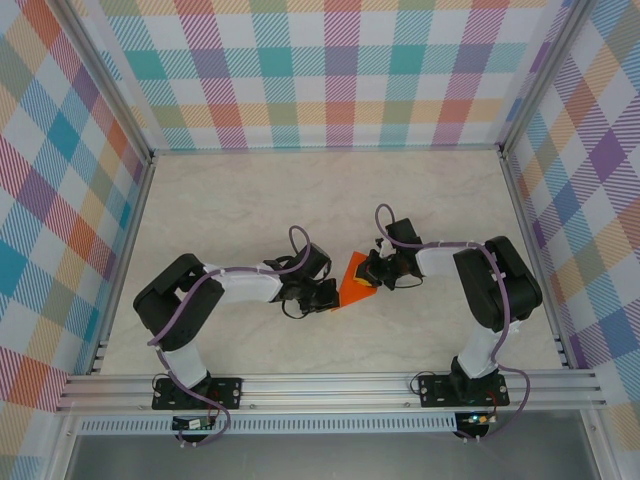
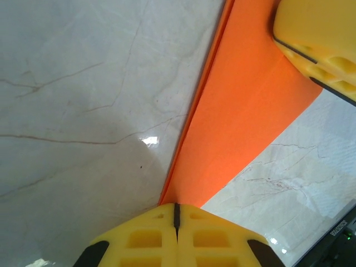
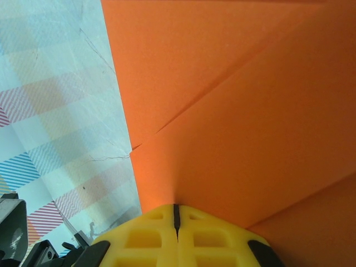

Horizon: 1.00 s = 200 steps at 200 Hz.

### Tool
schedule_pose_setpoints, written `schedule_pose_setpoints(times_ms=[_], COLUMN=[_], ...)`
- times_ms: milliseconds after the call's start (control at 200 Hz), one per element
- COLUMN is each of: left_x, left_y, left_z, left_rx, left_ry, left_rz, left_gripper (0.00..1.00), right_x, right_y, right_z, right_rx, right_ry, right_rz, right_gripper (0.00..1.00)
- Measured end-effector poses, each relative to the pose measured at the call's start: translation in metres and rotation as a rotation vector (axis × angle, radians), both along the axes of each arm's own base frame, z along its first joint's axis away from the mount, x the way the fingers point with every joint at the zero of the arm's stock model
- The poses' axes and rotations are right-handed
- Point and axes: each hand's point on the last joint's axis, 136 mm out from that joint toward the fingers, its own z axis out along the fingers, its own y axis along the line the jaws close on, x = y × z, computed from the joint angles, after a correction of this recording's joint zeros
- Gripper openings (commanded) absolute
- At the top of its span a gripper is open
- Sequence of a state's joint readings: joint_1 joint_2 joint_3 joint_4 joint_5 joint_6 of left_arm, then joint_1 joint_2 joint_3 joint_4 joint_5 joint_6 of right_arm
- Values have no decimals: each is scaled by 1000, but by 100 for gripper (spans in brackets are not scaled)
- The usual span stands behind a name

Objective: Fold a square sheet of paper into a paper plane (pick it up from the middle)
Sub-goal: Fourth fold the wing at the center of the table.

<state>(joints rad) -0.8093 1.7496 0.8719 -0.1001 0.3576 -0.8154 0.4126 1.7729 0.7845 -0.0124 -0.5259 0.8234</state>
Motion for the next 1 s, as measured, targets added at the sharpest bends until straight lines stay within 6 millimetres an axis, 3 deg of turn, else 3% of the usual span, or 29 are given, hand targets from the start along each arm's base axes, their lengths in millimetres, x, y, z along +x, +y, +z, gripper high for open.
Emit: schedule_pose_setpoints(times_ms=[365,605,850,1000], left_x=[-10,-28,2,19], left_y=[14,41,11,-7], left_z=[0,6,54,53], left_rx=[17,71,-91,-143], left_ry=[7,42,-127,-170], left_rz=[5,5,-5,0], left_gripper=[3,3,1,0], right_x=[0,0,0,0], right_y=[2,2,2,2], right_z=[-1,0,0,0], right_rx=[-8,-13,-14,-14], right_ry=[18,26,29,29], right_rz=[4,4,4,4], right_gripper=[4,4,4,4])
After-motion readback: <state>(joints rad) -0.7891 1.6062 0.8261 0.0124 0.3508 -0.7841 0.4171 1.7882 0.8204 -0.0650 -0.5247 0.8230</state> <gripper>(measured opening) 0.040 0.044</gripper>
